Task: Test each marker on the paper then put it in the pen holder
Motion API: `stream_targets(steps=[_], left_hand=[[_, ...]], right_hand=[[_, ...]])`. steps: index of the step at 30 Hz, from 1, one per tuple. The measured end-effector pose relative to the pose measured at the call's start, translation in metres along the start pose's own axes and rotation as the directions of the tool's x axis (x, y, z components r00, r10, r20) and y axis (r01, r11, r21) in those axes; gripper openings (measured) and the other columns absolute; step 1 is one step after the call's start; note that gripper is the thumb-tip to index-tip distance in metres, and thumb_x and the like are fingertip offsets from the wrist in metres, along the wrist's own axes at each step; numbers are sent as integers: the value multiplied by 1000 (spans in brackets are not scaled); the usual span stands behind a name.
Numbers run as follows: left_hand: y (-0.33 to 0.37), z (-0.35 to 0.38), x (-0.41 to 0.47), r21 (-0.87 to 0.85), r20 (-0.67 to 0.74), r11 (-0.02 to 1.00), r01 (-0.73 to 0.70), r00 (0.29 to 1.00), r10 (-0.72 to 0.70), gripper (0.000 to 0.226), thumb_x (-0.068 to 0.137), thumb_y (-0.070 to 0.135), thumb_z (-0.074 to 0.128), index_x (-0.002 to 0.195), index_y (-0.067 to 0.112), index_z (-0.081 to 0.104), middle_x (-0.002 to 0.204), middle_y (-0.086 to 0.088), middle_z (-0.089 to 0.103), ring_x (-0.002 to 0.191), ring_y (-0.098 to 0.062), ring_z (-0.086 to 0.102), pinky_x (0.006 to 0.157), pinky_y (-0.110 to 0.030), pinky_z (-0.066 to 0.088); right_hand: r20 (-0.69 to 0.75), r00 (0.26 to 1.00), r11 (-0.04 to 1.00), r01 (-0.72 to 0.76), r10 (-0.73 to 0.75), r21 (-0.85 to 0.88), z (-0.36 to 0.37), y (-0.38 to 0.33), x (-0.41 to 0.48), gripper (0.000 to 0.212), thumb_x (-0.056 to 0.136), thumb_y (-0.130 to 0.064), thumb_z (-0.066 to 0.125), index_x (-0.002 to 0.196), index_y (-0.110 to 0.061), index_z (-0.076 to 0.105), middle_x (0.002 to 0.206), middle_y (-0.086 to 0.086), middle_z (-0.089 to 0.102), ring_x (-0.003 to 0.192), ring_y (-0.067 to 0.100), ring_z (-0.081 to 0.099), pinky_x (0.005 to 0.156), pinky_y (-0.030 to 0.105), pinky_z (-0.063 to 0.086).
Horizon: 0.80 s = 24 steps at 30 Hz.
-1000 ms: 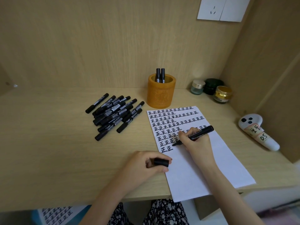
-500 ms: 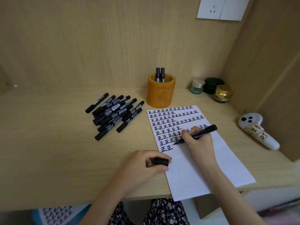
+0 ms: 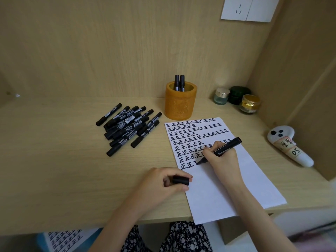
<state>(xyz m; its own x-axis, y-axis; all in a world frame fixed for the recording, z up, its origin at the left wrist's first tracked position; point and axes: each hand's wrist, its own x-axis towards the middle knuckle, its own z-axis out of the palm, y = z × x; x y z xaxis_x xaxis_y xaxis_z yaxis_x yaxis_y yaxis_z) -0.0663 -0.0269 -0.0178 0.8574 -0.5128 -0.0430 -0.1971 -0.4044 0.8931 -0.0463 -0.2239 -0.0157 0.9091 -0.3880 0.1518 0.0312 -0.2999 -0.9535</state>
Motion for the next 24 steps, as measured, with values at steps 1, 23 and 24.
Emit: stream_targets(steps=[1, 23, 24], left_hand=[[0, 0, 0, -1, 0, 1000, 0, 1000, 0, 26, 79, 36, 70, 99, 51, 66, 95, 2, 72, 64, -5, 41, 66, -24, 37], [3, 0, -1, 5, -5, 1000, 8, 1000, -7, 26, 79, 34, 70, 98, 51, 66, 91, 11, 71, 64, -2, 41, 67, -23, 38], [3, 0, -1, 7, -8, 1000, 6, 1000, -6, 26, 79, 34, 70, 98, 51, 66, 90, 11, 71, 63, -2, 41, 67, -23, 38]], right_hand=[[-2, 1000, 1000, -3, 3, 9, 0, 0, 0, 26, 80, -1, 63, 63, 8, 45, 52, 3, 41, 52, 10, 35, 47, 18, 28], [-2, 1000, 999, 4, -4, 32, 1, 2, 0, 30, 85, -10, 66, 63, 4, 51, 49, -4, 45, 48, 5, 39, 48, 15, 31], [1, 1000, 999, 8, -8, 32, 1, 2, 0, 31, 85, -10, 65, 64, 6, 51, 51, -1, 45, 49, 6, 39, 48, 15, 31]])
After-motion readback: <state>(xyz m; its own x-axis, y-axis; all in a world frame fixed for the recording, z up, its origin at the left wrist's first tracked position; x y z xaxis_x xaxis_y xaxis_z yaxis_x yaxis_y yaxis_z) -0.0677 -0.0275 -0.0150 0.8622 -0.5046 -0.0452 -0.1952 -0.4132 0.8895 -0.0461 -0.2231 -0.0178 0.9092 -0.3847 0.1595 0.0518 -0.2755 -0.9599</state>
